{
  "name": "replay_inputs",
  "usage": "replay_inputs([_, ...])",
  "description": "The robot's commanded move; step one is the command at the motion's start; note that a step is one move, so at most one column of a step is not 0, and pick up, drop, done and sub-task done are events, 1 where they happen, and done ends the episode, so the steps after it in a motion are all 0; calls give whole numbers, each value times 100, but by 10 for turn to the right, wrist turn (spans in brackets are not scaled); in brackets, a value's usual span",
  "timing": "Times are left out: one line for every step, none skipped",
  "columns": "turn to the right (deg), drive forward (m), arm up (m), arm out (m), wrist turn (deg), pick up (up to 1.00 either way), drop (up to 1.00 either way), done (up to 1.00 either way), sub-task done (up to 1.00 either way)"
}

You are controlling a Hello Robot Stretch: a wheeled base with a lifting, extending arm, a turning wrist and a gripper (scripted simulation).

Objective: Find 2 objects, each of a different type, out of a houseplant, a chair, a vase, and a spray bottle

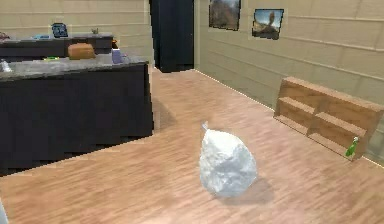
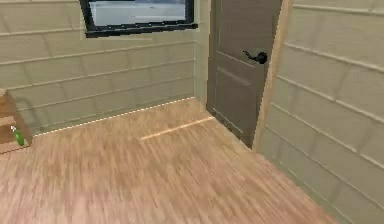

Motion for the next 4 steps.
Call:
replay_inputs([0,75,0,0,0,0,0,0,0])
replay_inputs([-450,0,0,0,0,0,0,0,0])
replay_inputs([-450,0,0,0,0,0,0,0,0])
replay_inputs([-120,0,0,0,0,0,0,0,0])
